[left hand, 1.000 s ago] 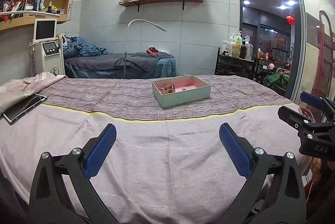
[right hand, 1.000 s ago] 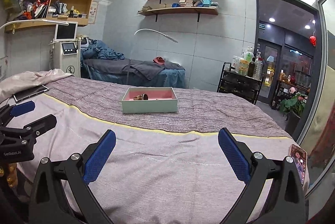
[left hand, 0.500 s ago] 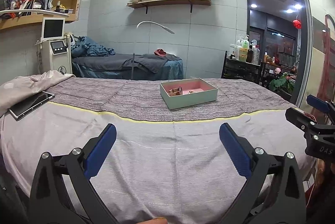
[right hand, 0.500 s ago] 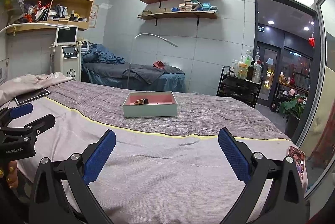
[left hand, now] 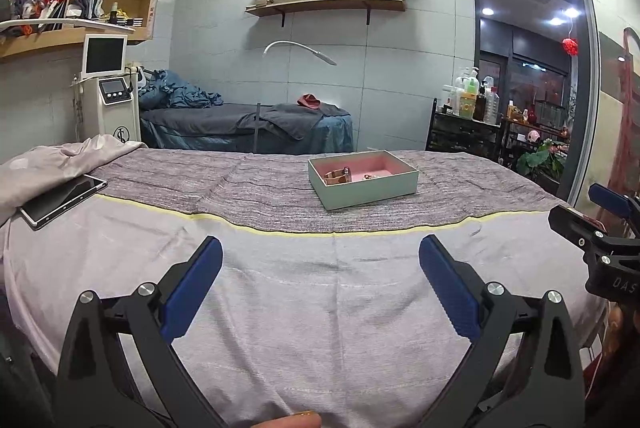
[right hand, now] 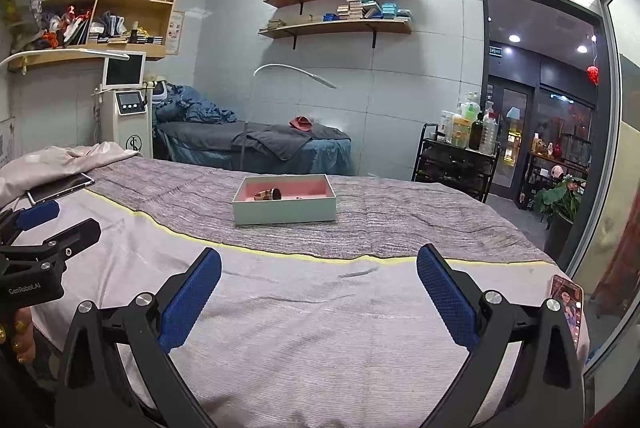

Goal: Organize jewelry

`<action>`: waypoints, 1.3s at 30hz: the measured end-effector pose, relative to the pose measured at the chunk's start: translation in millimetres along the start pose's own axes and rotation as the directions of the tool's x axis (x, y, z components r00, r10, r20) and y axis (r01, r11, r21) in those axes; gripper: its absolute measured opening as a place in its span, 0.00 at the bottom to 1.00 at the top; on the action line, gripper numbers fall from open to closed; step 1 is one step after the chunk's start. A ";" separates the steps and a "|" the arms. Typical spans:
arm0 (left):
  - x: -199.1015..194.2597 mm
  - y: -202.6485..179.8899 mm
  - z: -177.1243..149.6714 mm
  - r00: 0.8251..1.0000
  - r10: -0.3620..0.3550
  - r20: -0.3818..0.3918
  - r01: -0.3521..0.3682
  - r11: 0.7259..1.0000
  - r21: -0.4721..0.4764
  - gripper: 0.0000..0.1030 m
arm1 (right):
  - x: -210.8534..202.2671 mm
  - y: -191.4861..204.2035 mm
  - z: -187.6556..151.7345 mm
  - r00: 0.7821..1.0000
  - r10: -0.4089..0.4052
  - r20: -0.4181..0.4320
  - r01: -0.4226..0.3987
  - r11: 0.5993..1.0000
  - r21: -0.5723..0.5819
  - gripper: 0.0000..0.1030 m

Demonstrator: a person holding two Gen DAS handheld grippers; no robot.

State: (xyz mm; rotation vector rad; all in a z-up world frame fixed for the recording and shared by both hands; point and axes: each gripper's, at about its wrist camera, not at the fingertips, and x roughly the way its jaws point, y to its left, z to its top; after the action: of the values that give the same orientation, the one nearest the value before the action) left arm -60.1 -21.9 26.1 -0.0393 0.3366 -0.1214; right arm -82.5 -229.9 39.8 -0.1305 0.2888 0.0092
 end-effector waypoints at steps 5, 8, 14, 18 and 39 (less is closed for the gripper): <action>0.0 -0.6 -1.3 1.000 -0.001 0.000 0.001 1.000 0.001 0.94 | 0.0 0.2 -0.2 1.000 0.001 0.000 -0.001 1.000 -0.002 0.94; 1.0 -0.6 -1.5 1.000 0.001 -0.004 -0.001 1.000 -0.002 0.94 | 0.6 -1.6 -0.6 1.000 0.001 -0.005 -0.001 1.000 -0.001 0.94; 3.0 -0.9 -1.7 1.000 0.004 -0.015 -0.004 1.000 -0.003 0.94 | 2.4 -3.9 -1.7 1.000 -0.001 -0.012 0.001 1.000 0.003 0.94; 3.3 -1.0 -2.5 1.000 0.007 -0.014 -0.007 1.000 -0.004 0.94 | 2.2 -4.0 -1.6 1.000 -0.001 -0.012 0.001 1.000 0.004 0.94; 4.8 -1.6 -4.9 1.000 0.012 -0.027 -0.012 1.000 -0.002 0.94 | 4.3 -2.3 -4.0 1.000 -0.001 -0.019 0.001 1.000 0.004 0.94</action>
State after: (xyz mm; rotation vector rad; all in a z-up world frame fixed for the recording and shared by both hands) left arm -57.5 -24.1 20.0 -0.0380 0.3636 -0.1101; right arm -79.4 -232.7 35.1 -0.1266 0.3073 0.0063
